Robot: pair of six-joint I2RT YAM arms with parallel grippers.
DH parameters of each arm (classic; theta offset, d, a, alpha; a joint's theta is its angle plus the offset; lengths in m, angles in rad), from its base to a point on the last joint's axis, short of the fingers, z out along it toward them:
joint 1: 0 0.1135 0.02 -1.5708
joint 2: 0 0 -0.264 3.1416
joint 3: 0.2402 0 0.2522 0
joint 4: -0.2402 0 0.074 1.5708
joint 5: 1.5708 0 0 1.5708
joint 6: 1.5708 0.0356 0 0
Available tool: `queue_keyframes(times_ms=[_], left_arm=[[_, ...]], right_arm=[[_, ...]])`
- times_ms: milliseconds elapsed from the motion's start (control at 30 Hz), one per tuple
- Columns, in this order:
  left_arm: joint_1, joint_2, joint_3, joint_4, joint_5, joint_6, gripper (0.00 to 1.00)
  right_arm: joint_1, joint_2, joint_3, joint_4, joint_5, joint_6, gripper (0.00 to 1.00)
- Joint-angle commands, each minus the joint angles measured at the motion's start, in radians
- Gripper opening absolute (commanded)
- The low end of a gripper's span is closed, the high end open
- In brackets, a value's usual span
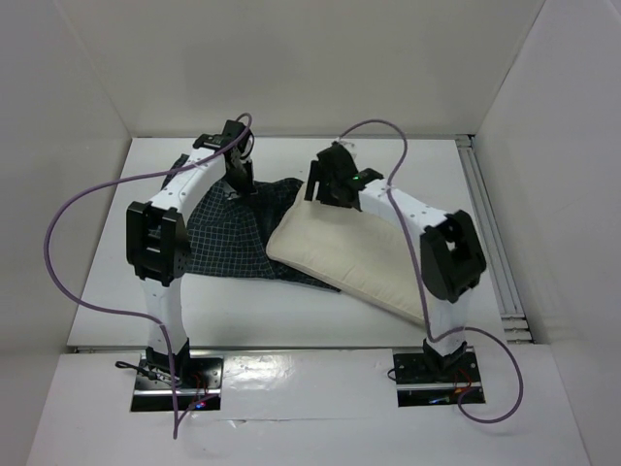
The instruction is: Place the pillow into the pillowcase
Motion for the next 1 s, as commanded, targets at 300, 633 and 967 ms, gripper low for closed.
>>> queue_keyframes(times_ms=[300, 633, 967], left_arm=[[-0.007, -0.018, 0.009, -0.008, -0.009, 0.002, 0.0], [-0.007, -0.065, -0.045, -0.017, -0.042, 0.011, 0.0], [-0.007, -0.113, -0.077, -0.017, -0.006, 0.011, 0.0]], right_arm=[[0.054, 0.213, 0.039, 0.151, 0.012, 0.046, 0.0], [0.085, -0.263, -0.21, 0.185, 0.003, -0.177, 0.0], [0.279, -0.188, -0.122, 0.006, -0.084, -0.356, 0.0]])
